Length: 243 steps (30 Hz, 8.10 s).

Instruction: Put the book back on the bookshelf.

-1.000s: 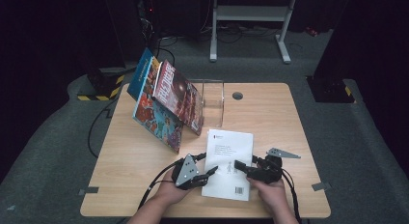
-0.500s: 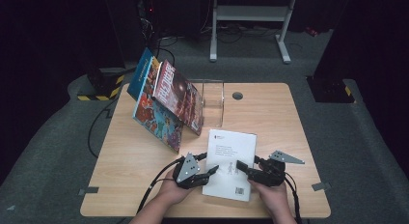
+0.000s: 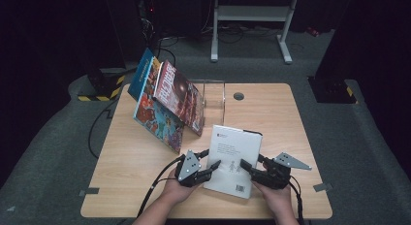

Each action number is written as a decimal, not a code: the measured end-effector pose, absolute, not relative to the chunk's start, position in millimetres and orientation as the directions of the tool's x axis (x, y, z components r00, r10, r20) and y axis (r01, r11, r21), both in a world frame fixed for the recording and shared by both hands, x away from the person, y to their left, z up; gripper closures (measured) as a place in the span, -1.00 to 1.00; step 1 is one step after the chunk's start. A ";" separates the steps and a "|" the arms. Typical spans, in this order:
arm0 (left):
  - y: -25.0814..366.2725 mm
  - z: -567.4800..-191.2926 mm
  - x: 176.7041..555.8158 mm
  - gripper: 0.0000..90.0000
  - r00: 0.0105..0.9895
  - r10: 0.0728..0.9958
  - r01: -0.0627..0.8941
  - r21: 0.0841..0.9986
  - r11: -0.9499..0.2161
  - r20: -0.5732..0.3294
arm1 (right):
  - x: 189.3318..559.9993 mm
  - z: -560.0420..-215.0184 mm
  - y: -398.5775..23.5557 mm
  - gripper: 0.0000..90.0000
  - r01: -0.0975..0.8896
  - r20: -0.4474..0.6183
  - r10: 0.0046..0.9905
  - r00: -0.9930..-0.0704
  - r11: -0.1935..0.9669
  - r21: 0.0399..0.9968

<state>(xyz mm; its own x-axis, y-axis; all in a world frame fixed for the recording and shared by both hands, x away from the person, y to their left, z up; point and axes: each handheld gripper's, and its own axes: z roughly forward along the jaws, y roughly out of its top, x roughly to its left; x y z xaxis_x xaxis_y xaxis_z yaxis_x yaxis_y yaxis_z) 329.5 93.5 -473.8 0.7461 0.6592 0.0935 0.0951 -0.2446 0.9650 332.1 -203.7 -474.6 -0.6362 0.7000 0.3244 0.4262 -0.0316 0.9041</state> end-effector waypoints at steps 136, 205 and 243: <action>113.4 -482.7 321.0 -0.07 0.657 0.753 0.263 0.949 -0.175 -0.043 | 307.5 -453.3 -189.8 0.15 0.106 0.066 0.674 -0.736 0.019 0.994; 202.3 -525.4 350.0 -0.53 0.484 0.872 0.564 0.735 -0.376 0.075 | 305.4 -458.5 -185.7 -0.24 0.233 0.068 0.802 -0.593 0.090 0.968; 204.9 -527.0 344.4 -0.52 0.480 0.876 0.573 0.741 -0.349 0.041 | 302.2 -429.7 -172.4 -0.05 0.305 0.017 0.833 -0.554 0.184 0.934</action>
